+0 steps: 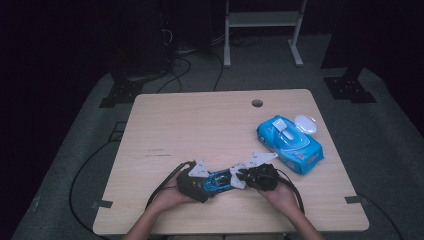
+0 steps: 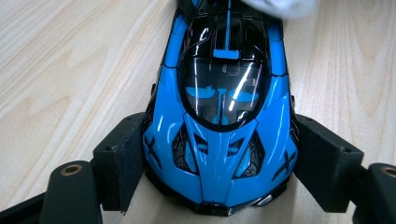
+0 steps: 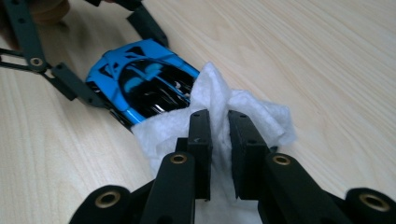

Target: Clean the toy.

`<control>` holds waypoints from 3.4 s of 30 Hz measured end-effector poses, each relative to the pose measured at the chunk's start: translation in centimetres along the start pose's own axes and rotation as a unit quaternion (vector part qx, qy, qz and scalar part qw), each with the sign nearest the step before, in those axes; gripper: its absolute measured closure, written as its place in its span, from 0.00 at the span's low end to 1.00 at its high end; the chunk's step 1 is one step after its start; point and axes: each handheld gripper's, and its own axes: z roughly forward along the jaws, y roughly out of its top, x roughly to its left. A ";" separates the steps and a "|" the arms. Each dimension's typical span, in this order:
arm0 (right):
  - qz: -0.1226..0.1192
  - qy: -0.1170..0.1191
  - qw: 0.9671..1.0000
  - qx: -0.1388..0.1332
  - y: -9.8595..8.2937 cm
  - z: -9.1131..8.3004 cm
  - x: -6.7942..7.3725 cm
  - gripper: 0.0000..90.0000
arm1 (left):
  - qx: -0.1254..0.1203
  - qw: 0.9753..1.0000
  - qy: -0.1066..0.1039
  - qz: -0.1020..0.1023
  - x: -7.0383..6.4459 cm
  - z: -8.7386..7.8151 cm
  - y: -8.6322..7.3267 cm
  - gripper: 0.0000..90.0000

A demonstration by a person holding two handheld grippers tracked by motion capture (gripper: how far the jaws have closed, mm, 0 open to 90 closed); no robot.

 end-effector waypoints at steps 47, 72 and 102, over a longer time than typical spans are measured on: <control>0.037 0.019 0.999 0.008 2.5 2.9 -1.8 0.90 | 0.006 1.000 -0.002 -0.001 -0.1 0.0 0.1 0.28; 0.047 0.040 0.998 -0.024 1.3 1.9 -1.2 0.90 | 0.006 1.000 -0.017 -0.002 0.1 -0.5 -0.3 0.26; 0.132 -0.014 0.989 -0.061 -0.2 -2.0 -5.3 0.91 | 0.000 1.000 -0.005 0.002 0.0 -0.1 -0.1 0.28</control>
